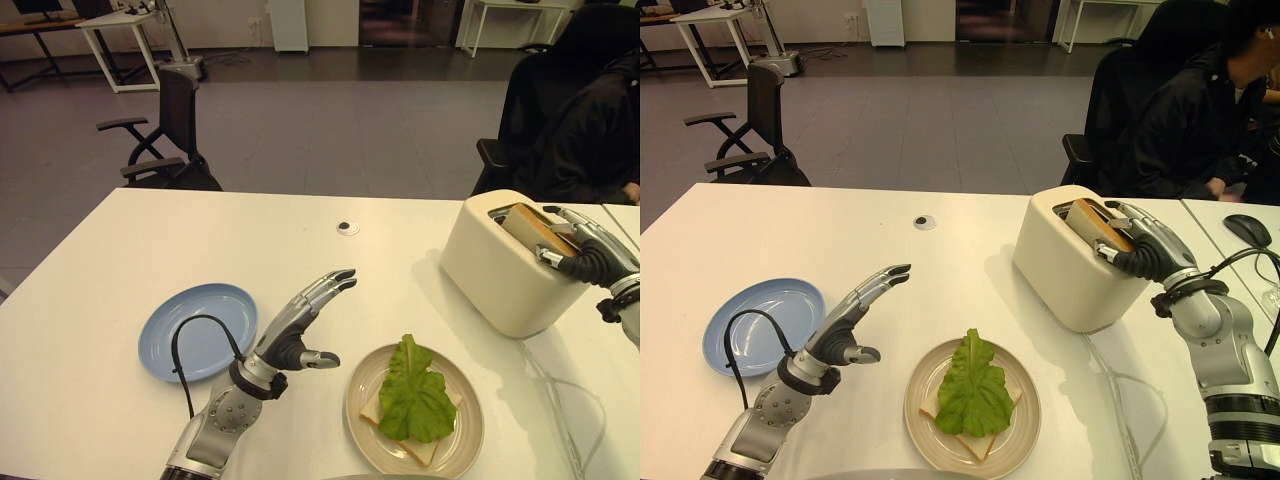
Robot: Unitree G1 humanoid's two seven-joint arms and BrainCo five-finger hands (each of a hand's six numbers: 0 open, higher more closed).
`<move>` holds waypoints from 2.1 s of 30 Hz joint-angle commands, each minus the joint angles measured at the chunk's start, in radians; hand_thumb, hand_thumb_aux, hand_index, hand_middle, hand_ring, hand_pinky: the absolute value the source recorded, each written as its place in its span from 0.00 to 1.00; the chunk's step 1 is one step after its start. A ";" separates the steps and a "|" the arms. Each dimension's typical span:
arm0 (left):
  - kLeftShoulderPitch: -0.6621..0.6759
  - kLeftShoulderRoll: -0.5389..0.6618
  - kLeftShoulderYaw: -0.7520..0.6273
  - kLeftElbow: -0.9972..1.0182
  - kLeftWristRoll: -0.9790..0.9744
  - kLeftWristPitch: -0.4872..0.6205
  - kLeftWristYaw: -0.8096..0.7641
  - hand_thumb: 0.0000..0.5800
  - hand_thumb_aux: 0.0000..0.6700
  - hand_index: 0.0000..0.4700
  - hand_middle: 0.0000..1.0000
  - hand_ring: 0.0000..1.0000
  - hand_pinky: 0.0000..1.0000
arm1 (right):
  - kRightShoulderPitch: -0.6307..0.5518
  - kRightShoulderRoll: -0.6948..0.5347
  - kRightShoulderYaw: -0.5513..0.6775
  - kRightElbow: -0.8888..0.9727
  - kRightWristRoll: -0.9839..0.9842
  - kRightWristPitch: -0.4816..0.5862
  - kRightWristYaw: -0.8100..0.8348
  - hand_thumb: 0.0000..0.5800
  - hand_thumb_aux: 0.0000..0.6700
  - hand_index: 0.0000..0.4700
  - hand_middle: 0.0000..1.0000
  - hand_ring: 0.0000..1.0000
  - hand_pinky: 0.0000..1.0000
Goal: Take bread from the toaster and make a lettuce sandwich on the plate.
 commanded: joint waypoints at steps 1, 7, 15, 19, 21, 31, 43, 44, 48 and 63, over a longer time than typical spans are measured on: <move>0.001 -0.004 0.004 0.015 0.016 -0.001 0.000 0.00 0.00 0.00 0.00 0.00 0.00 | -0.016 0.028 -0.008 0.001 0.070 0.012 0.035 1.00 1.00 1.00 0.00 0.00 0.00; 0.002 -0.006 0.008 0.028 0.030 -0.009 0.010 0.00 0.00 0.00 0.00 0.00 0.00 | -0.068 0.049 -0.042 0.050 0.196 0.045 0.086 1.00 1.00 1.00 0.00 0.00 0.00; -0.007 0.006 0.062 -0.005 0.022 -0.042 0.036 0.00 0.00 0.00 0.00 0.00 0.00 | -0.087 -0.015 -0.268 -0.155 0.616 0.112 0.325 1.00 1.00 1.00 0.00 0.00 0.00; -0.002 0.012 0.090 -0.049 0.031 -0.073 0.044 0.00 0.00 0.00 0.00 0.00 0.00 | -0.084 -0.047 -0.284 -0.294 0.746 0.148 0.456 1.00 1.00 1.00 0.00 0.00 0.00; 0.003 0.028 0.112 -0.085 0.024 -0.097 0.040 0.00 0.00 0.00 0.00 0.00 0.00 | -0.093 -0.054 -0.244 -0.359 0.839 0.197 0.559 1.00 1.00 1.00 0.00 0.00 0.00; 0.030 0.057 0.171 -0.393 0.188 -0.208 -0.027 0.00 0.00 0.00 0.00 0.00 0.00 | -0.286 0.015 0.371 -0.253 0.774 0.210 1.355 1.00 1.00 1.00 0.00 0.00 0.00; -0.016 0.081 -0.084 -0.256 0.739 -0.309 0.020 0.00 0.00 0.00 0.00 0.00 0.00 | -0.357 0.168 0.625 -0.016 0.512 0.109 1.306 1.00 1.00 1.00 0.00 0.00 0.00; -0.024 0.095 -0.103 -0.243 0.786 -0.304 0.034 0.00 0.00 0.00 0.00 0.00 0.00 | -0.357 0.172 0.628 -0.009 0.502 0.102 1.297 1.00 1.00 1.00 0.00 0.00 0.00; -0.062 0.174 -0.217 -0.220 1.057 -0.247 0.139 0.01 0.00 0.00 0.00 0.00 0.00 | -0.354 0.195 0.626 0.011 0.414 0.067 1.199 1.00 1.00 1.00 0.00 0.00 0.00; -0.162 0.414 -0.578 -0.220 1.529 0.194 0.417 0.39 0.22 0.22 0.00 0.00 0.00 | -0.298 0.192 0.419 -0.182 0.343 0.057 0.859 0.00 0.00 0.00 0.00 0.00 0.00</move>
